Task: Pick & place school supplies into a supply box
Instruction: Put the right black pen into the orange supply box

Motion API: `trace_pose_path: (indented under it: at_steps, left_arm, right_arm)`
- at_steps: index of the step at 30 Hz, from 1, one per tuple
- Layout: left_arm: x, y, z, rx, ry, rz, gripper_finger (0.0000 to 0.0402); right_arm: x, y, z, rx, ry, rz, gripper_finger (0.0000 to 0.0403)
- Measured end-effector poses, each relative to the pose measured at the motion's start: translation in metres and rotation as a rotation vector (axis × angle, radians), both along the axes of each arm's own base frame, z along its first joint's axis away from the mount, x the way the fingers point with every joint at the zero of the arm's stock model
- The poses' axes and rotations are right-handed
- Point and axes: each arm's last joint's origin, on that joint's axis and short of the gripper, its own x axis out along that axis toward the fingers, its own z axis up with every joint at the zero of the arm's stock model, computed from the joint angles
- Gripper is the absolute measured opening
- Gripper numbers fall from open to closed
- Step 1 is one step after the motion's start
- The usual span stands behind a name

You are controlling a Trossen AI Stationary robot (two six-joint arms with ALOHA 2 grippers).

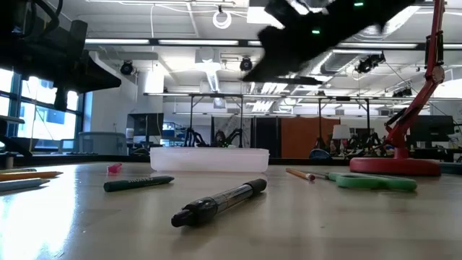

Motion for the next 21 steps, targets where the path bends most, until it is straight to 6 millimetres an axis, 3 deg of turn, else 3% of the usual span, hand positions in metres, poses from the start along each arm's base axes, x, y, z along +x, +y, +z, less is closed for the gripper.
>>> trace_pose_path:
  at_steps: [3,6,13,21]
  left_arm:
    - [0.000,0.000,0.000,-0.001,-0.001,-0.006,0.0058]
    - [0.000,0.000,0.000,-0.001,-0.001,-0.008,0.0058]
    - [0.000,0.000,0.000,0.000,0.004,-0.008,0.0058]
    - [0.000,0.000,-0.001,0.001,0.010,-0.019,0.0058]
  right_arm:
    - [0.022,-0.026,-0.001,-0.031,0.008,0.167,0.0014]
    - [0.041,-0.047,-0.019,-0.027,0.017,0.312,0.0014]
    - [0.082,-0.088,-0.065,0.000,0.025,0.270,0.0014]
    - [0.106,-0.109,-0.090,0.011,0.047,0.240,0.0034]
